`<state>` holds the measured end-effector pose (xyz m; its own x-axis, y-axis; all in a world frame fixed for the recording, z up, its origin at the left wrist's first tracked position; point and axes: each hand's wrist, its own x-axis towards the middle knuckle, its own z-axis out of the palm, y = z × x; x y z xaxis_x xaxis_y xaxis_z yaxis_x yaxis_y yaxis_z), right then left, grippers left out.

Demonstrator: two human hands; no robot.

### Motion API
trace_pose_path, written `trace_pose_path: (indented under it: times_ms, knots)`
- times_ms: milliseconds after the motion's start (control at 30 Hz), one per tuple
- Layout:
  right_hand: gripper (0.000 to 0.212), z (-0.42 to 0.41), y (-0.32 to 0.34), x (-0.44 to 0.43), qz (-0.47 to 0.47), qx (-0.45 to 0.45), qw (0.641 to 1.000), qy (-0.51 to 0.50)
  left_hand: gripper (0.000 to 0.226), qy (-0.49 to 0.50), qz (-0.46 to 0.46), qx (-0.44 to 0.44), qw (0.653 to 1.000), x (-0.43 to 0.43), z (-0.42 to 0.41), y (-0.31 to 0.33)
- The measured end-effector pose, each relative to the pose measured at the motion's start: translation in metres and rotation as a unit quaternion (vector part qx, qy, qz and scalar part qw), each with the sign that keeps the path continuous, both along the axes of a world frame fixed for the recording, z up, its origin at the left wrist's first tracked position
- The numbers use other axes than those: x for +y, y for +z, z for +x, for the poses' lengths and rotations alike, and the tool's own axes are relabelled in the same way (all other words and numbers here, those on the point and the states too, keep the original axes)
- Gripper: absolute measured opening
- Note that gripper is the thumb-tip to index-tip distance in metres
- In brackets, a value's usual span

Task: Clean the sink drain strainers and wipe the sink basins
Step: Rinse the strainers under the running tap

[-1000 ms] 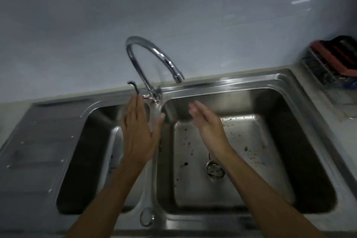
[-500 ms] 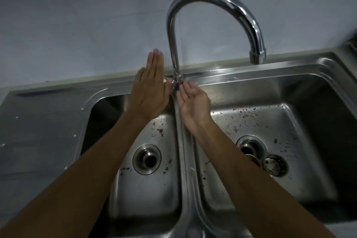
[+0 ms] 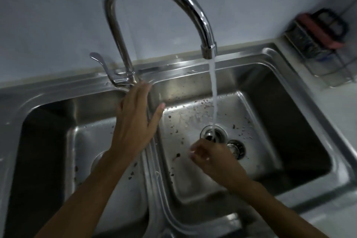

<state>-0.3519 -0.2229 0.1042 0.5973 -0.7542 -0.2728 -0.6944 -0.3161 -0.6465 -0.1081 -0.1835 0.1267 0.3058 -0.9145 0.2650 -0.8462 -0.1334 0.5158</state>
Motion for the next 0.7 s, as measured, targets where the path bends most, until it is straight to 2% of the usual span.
trace_pose_path:
  times_ms: [67, 100, 167, 200, 233, 267, 400, 567, 700]
  knots:
    - [0.034, -0.058, -0.010, -0.027, -0.077, 0.143, 0.986, -0.029, 0.066, -0.003, 0.019, -0.032, 0.999, -0.011, -0.014, -0.008]
    - [0.051, -0.079, -0.016, -0.042, -0.079, 0.205, 0.975, -0.029, 0.067, 0.000, 0.026, -0.043, 0.999, -0.017, -0.019, -0.012]
    - [0.097, -0.105, -0.035, -0.068, -0.053, 0.328, 0.942, 0.041, 0.068, 0.013, 0.043, -0.058, 0.997, -0.022, -0.023, -0.023]
    - [0.114, -0.112, -0.046, -0.077, -0.039, 0.357, 0.930, 0.072, 0.069, 0.021, 0.051, -0.065, 0.996, -0.023, -0.023, -0.028]
    - [0.122, -0.114, -0.057, -0.083, -0.033, 0.364, 0.926, 0.093, 0.068, 0.031, 0.055, -0.070, 0.996, -0.022, -0.023, -0.033]
    - [0.122, -0.113, -0.066, -0.088, -0.033, 0.358, 0.927, 0.109, 0.069, 0.044, 0.056, -0.070, 0.995, -0.021, -0.023, -0.037]
    - [0.096, -0.102, -0.083, -0.105, -0.055, 0.307, 0.940, 0.137, 0.071, 0.080, 0.065, -0.059, 0.993, -0.026, -0.024, -0.044]
    - [0.085, -0.074, -0.095, -0.122, -0.070, 0.226, 0.968, 0.087, 0.077, 0.087, 0.071, -0.071, 0.991, -0.028, -0.022, -0.046]
    - [0.079, -0.054, -0.103, -0.127, -0.090, 0.205, 0.968, 0.116, 0.072, 0.087, 0.066, -0.089, 0.990, -0.029, -0.021, -0.048]
